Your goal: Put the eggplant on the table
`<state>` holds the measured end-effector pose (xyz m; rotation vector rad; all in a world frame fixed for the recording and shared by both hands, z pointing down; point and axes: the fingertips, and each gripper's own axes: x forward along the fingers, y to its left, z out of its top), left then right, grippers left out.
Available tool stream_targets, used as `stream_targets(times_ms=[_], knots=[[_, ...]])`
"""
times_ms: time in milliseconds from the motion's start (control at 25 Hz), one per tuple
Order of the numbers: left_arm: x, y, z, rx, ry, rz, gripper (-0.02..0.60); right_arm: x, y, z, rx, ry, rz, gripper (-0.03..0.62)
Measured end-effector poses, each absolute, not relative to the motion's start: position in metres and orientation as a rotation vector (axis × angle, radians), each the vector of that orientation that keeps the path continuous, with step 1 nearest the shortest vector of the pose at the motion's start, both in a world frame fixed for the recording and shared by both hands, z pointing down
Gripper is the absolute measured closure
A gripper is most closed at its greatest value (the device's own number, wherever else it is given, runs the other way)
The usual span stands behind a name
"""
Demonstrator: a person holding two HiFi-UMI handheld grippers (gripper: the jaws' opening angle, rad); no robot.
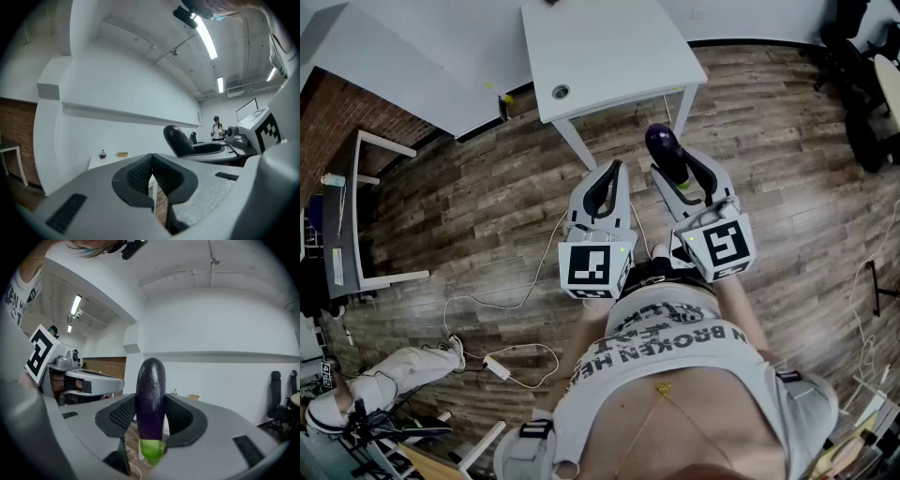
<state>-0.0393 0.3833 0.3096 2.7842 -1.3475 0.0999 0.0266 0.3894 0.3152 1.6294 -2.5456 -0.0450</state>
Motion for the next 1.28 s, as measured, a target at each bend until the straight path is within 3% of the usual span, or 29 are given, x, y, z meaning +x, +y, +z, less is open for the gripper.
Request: stream_targets(times_ms=[800,1280], knots=[[-0.017,0.385,0.324,2.715,-1.416,0.126,0.575,0.055,0.378,0.313,1.594,-2.655,-0.047,0.399],[-0.03,0.312,0.324,2.751,-1.336,0.11,0.575,0.038,0.312,0.313,1.648,-2.611,-0.048,0.401]])
